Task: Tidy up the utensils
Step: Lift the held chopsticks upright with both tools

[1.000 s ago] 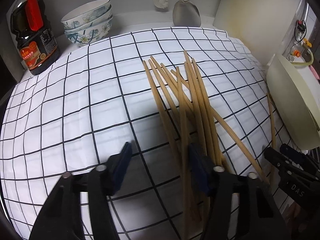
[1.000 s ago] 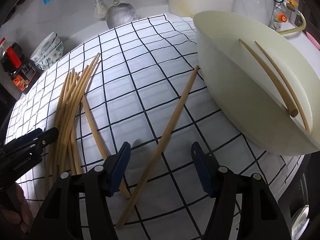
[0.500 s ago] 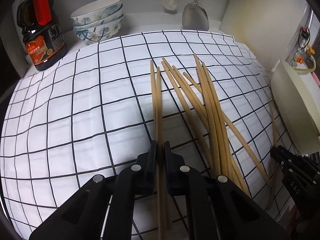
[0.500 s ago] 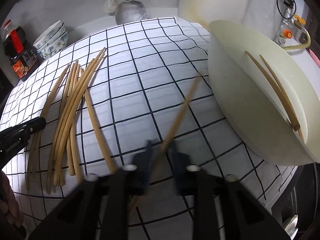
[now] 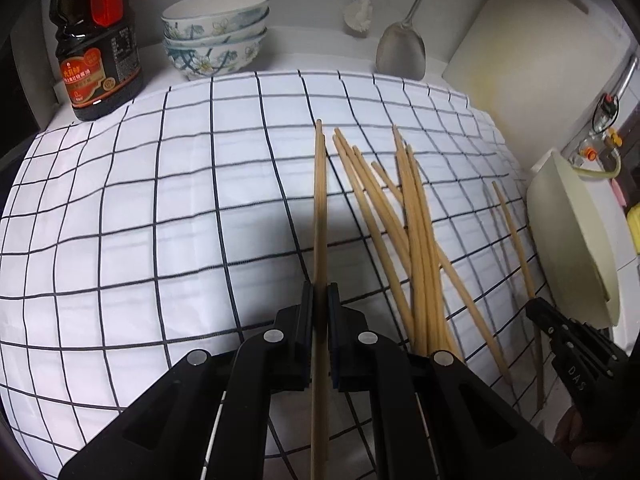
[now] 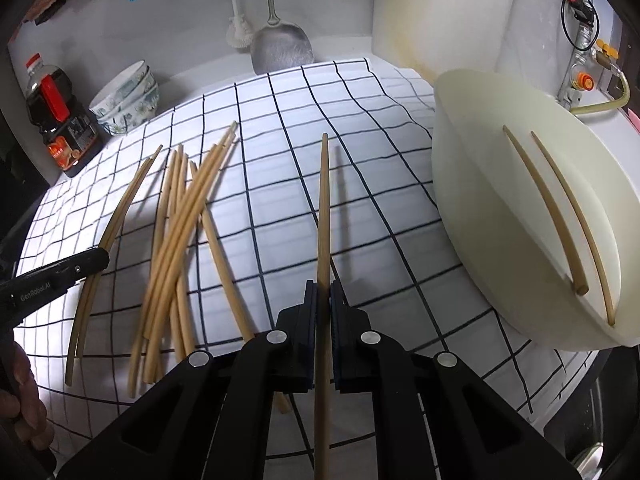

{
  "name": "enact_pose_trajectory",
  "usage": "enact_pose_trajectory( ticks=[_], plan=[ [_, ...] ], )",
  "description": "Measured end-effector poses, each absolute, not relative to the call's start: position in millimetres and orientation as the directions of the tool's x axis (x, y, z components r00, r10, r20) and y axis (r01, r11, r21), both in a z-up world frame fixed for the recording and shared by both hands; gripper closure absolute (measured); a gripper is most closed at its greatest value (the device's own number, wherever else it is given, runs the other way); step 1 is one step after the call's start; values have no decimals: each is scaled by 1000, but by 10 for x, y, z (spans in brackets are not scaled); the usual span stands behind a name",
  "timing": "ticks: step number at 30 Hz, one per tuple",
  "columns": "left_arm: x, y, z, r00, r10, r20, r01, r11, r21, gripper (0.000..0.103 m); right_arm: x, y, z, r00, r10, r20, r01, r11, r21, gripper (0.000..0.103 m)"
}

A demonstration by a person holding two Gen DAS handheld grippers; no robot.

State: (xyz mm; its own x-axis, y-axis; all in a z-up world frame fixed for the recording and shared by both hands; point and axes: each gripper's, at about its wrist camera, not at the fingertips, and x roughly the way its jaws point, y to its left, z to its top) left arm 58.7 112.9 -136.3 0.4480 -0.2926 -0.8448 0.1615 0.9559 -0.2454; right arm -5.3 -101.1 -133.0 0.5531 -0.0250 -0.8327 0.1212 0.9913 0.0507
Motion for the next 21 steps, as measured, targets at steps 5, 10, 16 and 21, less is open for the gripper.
enact_pose_trajectory(
  ticks=[5, 10, 16, 21],
  plan=[
    [603, 1146, -1314, 450, -304, -840, 159, 952, -260, 96, -32, -1004, -1332, 551, -14, -835, 114, 992, 58, 97],
    [621, 1136, -1335, 443, -303, -844, 158, 953, -259, 96, -35, -991, -1323, 550, -7, -835, 106, 993, 61, 97],
    [668, 1165, -1422, 415, -295, -861, 134, 955, -263, 96, -25, -991, -1341, 541, -1, -841, 105, 992, 67, 97],
    [686, 1197, -1488, 402, -278, -872, 119, 961, -251, 96, -20, -998, -1337, 542, -1, -840, 106, 992, 67, 97]
  ],
)
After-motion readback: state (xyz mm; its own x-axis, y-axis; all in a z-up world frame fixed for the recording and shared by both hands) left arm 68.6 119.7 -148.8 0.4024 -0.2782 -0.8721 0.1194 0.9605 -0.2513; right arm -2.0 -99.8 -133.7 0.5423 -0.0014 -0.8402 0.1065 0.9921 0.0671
